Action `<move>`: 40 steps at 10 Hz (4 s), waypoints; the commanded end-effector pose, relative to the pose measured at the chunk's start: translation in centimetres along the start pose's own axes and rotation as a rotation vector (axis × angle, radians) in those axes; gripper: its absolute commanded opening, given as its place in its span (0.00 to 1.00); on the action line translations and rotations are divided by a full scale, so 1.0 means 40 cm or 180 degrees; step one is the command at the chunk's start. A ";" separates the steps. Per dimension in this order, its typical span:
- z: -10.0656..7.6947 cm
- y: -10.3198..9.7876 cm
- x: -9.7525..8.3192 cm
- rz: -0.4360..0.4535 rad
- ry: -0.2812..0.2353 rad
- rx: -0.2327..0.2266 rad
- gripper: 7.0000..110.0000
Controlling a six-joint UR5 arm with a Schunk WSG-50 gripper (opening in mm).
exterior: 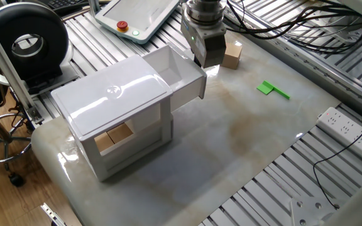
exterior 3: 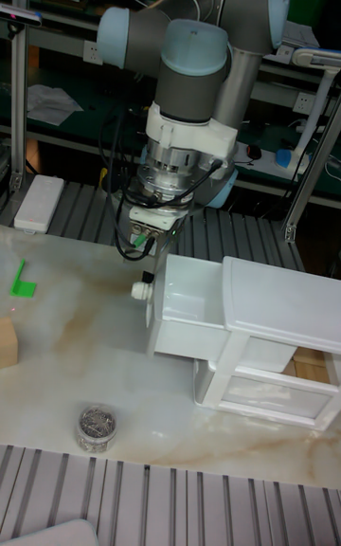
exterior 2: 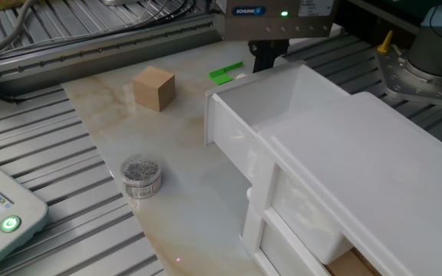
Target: Use the gripper to push and close the drawer
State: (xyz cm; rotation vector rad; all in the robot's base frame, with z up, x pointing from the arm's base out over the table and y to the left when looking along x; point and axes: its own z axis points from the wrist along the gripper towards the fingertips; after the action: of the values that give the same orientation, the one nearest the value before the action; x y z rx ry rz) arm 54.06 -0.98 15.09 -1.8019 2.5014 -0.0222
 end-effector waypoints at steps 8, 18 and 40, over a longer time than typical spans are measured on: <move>-0.004 0.016 -0.052 0.0059 0.0047 0.0016 0.00; -0.027 0.039 -0.110 0.0115 0.0025 0.0004 0.00; -0.018 0.087 -0.289 0.0342 -0.0121 0.0064 0.00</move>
State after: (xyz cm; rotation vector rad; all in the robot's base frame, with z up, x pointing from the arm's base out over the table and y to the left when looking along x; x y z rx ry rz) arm 54.29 9.82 15.87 -1.6721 2.5629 -0.0376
